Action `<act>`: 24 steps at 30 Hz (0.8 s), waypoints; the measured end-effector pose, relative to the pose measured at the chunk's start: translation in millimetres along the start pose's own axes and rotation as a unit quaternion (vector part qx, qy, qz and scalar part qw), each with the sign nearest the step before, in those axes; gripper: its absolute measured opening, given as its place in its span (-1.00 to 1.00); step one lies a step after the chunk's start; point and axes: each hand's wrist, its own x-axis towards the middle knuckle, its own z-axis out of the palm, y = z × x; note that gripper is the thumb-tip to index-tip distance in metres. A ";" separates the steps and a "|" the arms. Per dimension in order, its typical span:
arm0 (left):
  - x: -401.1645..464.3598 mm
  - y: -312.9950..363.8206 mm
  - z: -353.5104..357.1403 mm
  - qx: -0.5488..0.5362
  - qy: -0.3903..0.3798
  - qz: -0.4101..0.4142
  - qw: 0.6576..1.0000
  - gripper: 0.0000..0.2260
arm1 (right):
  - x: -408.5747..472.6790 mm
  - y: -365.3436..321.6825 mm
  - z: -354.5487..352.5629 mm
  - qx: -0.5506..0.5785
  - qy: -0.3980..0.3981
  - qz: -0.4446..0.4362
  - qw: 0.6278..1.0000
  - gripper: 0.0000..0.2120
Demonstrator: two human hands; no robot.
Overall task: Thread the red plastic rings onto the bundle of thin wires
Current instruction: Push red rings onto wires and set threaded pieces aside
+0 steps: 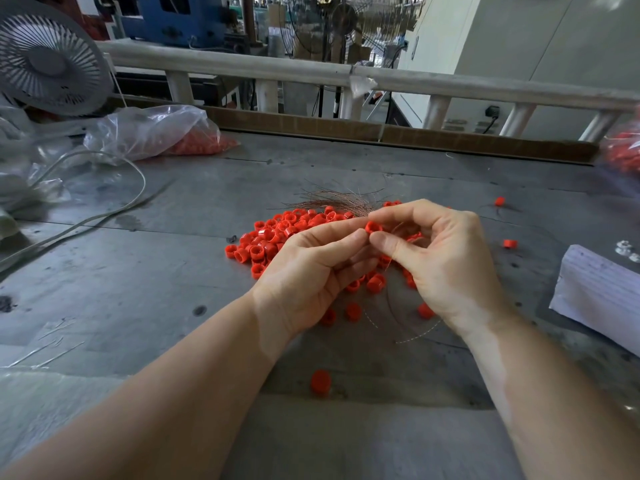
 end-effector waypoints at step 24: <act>0.8 0.5 -2.0 -0.029 -0.021 -0.002 0.999 -0.72 | -2.0 2.9 3.5 0.045 -0.043 0.047 0.997 -0.76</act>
